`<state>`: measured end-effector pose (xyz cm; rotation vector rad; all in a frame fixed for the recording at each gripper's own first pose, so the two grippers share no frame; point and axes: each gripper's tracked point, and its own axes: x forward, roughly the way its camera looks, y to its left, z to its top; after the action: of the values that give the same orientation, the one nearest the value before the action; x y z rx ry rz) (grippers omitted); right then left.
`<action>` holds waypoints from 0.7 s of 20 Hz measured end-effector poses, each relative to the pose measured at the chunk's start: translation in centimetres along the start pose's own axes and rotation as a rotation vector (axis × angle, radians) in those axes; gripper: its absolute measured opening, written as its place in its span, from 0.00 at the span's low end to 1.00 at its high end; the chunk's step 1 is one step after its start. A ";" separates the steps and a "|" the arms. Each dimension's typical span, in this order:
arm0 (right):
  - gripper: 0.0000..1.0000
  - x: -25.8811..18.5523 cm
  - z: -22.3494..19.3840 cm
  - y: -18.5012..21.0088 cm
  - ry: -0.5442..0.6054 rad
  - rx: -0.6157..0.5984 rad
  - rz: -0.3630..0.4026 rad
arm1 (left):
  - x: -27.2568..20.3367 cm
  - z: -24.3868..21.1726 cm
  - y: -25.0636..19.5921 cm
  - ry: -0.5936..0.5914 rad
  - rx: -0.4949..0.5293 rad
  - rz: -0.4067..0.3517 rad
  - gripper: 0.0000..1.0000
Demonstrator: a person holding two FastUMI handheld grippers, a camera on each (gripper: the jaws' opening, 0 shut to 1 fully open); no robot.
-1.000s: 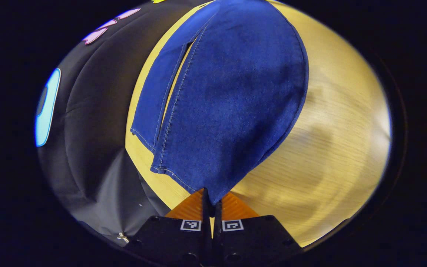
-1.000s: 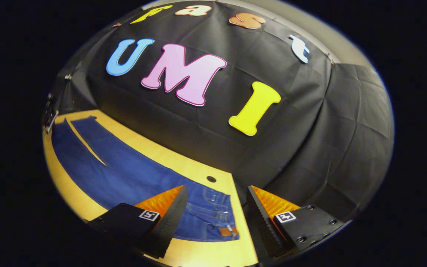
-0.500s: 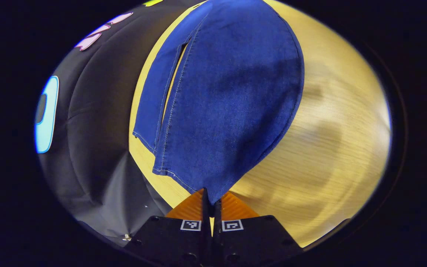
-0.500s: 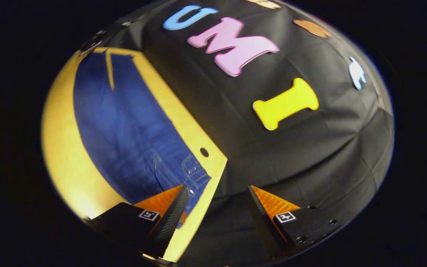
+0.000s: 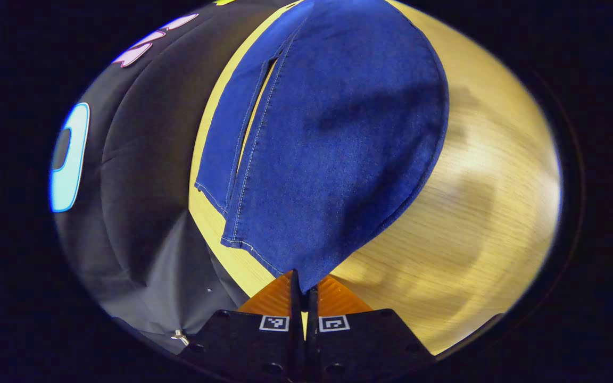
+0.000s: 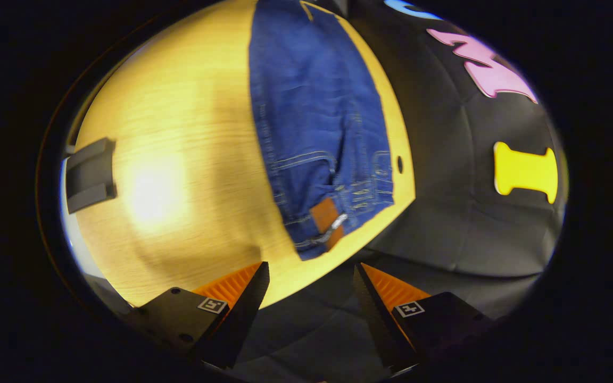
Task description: Grasp the waist and the cuffs of the jeans and fold them to make the two legs overlap; first hold the waist and fold one-third of the jeans toward the cuffs, then hold the cuffs and fold the remaining one-third in the same direction to finish folding.
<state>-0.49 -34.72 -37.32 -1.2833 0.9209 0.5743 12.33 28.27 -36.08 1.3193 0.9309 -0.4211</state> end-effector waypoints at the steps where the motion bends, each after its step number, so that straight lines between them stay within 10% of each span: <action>1: 0.98 0.6 0.2 0.3 0.001 -0.012 -0.003 | 0.0 0.1 0.0 0.003 0.003 -0.001 0.06; 11: 1.00 5.6 4.0 -3.8 -0.011 -0.125 -0.147 | 0.0 0.0 0.3 0.021 -0.019 0.017 0.06; 14: 0.60 7.4 3.8 -3.5 0.025 -0.108 -0.136 | 0.1 0.0 0.4 0.020 -0.028 0.031 0.06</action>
<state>7.28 -32.71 -41.49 -1.4412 0.8244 0.5079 12.71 28.37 -35.92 1.3131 0.9291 -0.3701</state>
